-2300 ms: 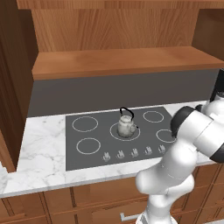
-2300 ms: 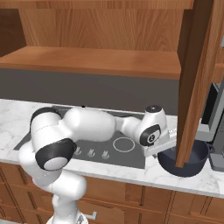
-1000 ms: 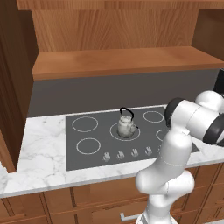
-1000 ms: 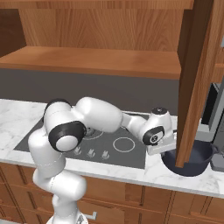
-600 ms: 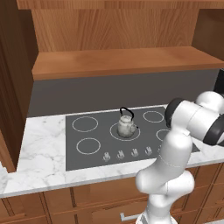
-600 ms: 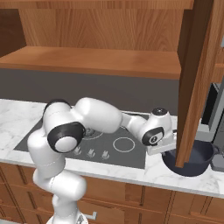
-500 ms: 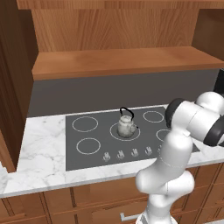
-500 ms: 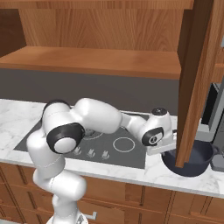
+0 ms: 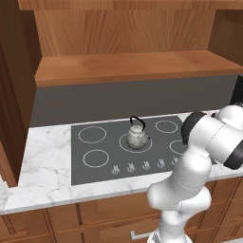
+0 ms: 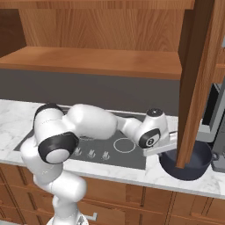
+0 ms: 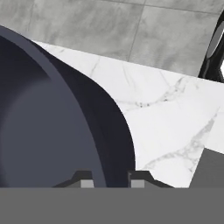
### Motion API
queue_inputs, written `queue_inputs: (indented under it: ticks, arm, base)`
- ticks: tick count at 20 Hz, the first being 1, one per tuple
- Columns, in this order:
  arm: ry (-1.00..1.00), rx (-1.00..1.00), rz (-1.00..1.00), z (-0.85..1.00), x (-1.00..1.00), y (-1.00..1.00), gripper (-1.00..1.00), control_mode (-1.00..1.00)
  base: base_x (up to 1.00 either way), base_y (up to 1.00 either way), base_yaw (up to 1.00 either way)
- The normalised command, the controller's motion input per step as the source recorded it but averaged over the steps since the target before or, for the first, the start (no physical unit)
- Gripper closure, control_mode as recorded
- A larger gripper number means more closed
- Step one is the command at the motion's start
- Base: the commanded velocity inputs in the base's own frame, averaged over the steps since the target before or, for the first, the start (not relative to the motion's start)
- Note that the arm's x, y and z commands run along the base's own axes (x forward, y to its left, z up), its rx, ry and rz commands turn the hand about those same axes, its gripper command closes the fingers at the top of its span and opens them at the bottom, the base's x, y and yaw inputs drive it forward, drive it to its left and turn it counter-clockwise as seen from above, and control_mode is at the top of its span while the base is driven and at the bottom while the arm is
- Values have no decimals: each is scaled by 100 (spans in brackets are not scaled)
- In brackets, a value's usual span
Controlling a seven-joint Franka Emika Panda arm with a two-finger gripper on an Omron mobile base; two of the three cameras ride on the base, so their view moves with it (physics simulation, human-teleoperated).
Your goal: Pick the kettle from the cabinet and place it on a stove burner. Then pick the pot from the counter and place it on another stove burner. Finally, turn both burners on.
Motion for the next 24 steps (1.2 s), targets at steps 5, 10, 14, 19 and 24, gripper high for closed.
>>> queue_inputs:
  ticks: [5, 10, 14, 19, 24]
  arm:
    - [-7, -8, 0, 18, -5, 35, 100, -100]
    - [-8, -9, 0, 27, -1, 36, 100, -100]
    - [-6, -8, 0, 28, -5, 32, 100, -100]
    - [-3, -7, 0, 25, -3, 32, 100, -100]
    - [0, -3, 0, 34, 0, 29, 100, -100]
  base:
    - [0, 0, 0]
    - [0, 0, 0]
    - [0, 0, 0]
    - [0, 0, 0]
    - [0, 0, 0]
